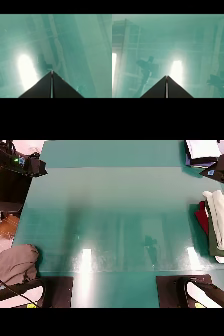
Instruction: Fold the shirts.
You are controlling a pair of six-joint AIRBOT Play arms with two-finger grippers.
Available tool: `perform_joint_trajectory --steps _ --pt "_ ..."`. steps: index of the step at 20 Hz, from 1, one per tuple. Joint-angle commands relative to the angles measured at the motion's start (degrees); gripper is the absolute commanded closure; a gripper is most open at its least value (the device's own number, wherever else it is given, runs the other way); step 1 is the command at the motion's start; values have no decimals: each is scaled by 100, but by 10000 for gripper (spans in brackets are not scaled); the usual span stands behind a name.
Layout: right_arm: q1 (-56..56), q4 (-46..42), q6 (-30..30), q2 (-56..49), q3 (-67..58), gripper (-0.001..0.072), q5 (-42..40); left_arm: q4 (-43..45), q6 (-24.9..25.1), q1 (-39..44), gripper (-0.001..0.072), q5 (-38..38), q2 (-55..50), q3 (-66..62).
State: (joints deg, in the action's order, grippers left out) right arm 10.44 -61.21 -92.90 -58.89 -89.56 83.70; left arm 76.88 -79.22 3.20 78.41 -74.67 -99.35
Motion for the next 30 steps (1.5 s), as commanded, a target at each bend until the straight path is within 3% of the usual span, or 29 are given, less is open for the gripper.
perform_joint_trajectory --steps 1,13,15,17,18,19,20,22,23,30 --pt "-9 4 2 4 2 692 7 0 0 -2 673 -2 4 0" --pt "-9 2 7 4 2 691 4 2 0 -2 674 -24 4 0" --pt "-9 4 66 7 2 691 7 0 -7 -2 673 -439 4 0" --pt "-9 4 105 4 2 692 2 -31 -28 -2 673 -160 2 2" --pt "-9 4 105 7 2 691 4 101 -35 -2 613 295 2 2" --pt "-9 4 133 4 2 691 4 431 -212 -2 330 807 4 50" --pt "-9 4 247 7 2 691 4 1029 -514 -2 185 1386 4 181" --pt "-9 4 389 4 2 692 0 2382 -695 -4 185 2159 92 734" --pt "-9 4 466 4 2 691 2 2787 -800 -4 185 2197 232 1126" --pt "-9 7 861 4 2 692 7 3268 -1847 -4 178 1491 1707 4465"
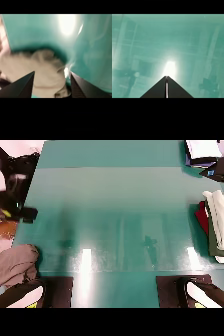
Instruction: Fold the shirts.
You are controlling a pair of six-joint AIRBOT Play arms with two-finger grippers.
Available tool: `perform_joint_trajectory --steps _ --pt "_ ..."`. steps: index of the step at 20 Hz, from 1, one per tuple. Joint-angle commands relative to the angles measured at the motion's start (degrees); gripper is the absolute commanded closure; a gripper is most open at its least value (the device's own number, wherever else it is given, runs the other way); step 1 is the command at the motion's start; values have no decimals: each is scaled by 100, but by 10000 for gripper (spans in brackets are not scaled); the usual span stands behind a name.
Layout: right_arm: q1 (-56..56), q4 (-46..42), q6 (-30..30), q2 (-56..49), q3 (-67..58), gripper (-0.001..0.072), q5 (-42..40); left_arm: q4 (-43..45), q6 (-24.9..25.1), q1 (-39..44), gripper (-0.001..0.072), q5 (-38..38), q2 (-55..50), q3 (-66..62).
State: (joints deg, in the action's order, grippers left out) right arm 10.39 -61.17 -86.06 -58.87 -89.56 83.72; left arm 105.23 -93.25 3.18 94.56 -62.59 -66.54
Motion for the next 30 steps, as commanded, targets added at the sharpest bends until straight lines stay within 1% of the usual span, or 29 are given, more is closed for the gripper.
perform_joint_trajectory --steps 1,2,6,9,11,12,13,14,16,18,20,22,23,24,25,26,28,30 --pt "-4 0 177 4 2 691 4 461 -568 -2 68 -245 636 1561" --pt "-4 2 177 4 2 692 7 483 -721 -2 51 -330 684 1847" --pt "-4 7 262 4 2 691 160 483 -977 -2 52 -671 684 2787" --pt "-4 4 262 4 2 691 221 479 -984 0 53 -1043 684 3329" --pt "-4 9 260 4 2 691 216 479 -984 0 54 -1252 684 3447" --pt "-4 9 262 4 2 691 216 474 -981 0 167 -1276 684 3440" --pt "-4 9 260 4 2 691 216 476 -975 0 515 -1294 684 3440" --pt "-4 13 260 4 2 692 216 476 -909 0 644 -1320 684 3440" --pt "-4 13 260 4 2 692 212 400 -664 0 647 -1182 684 3316" --pt "-4 15 260 4 2 692 181 83 -160 0 647 -901 684 2820" --pt "-4 13 258 4 2 692 170 -501 352 0 647 -549 684 1926" --pt "-4 20 256 4 2 691 166 -1624 737 0 649 -199 684 769" --pt "-4 20 256 4 2 692 155 -2380 898 15 674 -90 684 155" --pt "-4 20 254 4 2 691 131 -2924 979 87 674 -61 684 -387" --pt "-4 22 254 4 0 691 105 -3252 981 247 675 -87 684 -925" --pt "-4 22 251 4 0 691 66 -3377 977 442 675 -186 682 -1366" --pt "-4 22 186 4 0 692 -2 -3475 994 931 675 -595 680 -2107" --pt "-4 22 70 4 0 692 -74 -3534 1123 1521 675 -1043 568 -2632"
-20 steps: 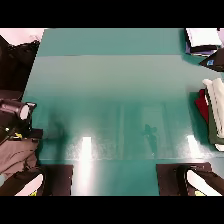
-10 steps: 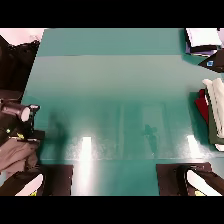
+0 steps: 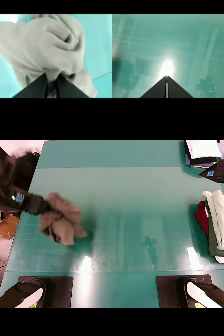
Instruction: Fold the shirts.
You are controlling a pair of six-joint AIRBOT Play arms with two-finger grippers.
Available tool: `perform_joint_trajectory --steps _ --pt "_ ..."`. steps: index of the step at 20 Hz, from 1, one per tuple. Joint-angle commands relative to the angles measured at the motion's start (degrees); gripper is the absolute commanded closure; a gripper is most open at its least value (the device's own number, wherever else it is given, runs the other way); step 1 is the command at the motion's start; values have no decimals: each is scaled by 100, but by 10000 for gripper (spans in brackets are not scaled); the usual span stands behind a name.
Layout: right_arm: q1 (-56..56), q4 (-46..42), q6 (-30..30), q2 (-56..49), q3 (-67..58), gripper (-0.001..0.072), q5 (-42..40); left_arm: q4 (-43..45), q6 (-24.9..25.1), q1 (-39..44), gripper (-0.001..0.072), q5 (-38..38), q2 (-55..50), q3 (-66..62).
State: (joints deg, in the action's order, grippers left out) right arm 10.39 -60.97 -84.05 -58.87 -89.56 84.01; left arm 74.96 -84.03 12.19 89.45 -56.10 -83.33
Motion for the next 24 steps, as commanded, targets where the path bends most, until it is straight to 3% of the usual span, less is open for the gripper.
perform_joint_trajectory --steps 1,5,9,10,11,12,13,18,22,24 --pt "-4 4 -175 4 0 692 -170 -505 203 918 675 -612 -258 -1187" --pt "-4 4 -251 4 2 692 -243 -501 632 1683 675 -623 -1519 -1692" --pt "-4 2 -251 4 2 692 -243 -730 807 1864 673 -861 -3003 -1851" --pt "-4 0 -251 4 2 692 -238 -743 815 1862 637 -951 -3263 -1851" --pt "-4 0 -251 4 2 692 -240 -741 817 1845 359 -951 -3429 -1851" --pt "-4 -2 -249 4 2 692 -240 -721 778 1786 134 -922 -3508 -1851" --pt "-4 -2 -251 4 2 692 -243 -723 752 1679 163 -802 -3510 -1851" --pt "-4 -2 -251 4 2 692 -240 -876 595 979 166 44 -3099 -1427" --pt "-4 -2 -251 4 2 691 -240 -962 601 859 165 -1156 -2208 678" --pt "-7 0 -251 4 2 692 -238 -1458 601 859 164 -1906 -2024 1777"
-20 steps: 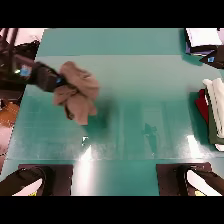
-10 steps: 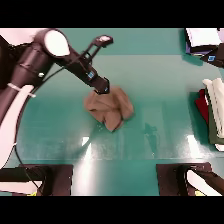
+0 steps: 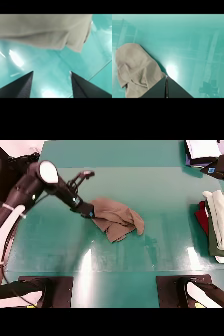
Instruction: Fold the shirts.
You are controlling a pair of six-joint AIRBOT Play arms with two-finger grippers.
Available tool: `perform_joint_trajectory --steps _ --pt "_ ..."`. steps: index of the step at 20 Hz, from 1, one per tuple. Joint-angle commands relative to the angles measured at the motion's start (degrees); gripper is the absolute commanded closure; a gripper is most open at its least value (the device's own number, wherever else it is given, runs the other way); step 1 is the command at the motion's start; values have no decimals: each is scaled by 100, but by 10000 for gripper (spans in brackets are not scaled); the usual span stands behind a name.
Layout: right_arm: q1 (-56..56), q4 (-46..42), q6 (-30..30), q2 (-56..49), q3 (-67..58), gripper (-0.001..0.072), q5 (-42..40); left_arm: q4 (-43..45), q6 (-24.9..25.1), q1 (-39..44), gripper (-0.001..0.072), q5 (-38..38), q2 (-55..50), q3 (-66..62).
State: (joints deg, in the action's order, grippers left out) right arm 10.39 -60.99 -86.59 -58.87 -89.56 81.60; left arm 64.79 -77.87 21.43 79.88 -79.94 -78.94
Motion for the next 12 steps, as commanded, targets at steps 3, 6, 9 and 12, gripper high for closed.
perform_joint_trajectory --steps 3,6,9,12 --pt "-90 -2 0 4 2 691 4 -1375 28 -66 164 -2175 341 2214" --pt "-321 -28 4 2 2 692 -13 -1709 26 -66 164 -2951 306 2450" --pt "-420 -52 4 2 2 692 -55 -1731 -17 -66 164 -2719 -9 2448" --pt "-420 -50 4 4 2 692 -39 -1766 -17 -66 164 -2879 -149 2446"
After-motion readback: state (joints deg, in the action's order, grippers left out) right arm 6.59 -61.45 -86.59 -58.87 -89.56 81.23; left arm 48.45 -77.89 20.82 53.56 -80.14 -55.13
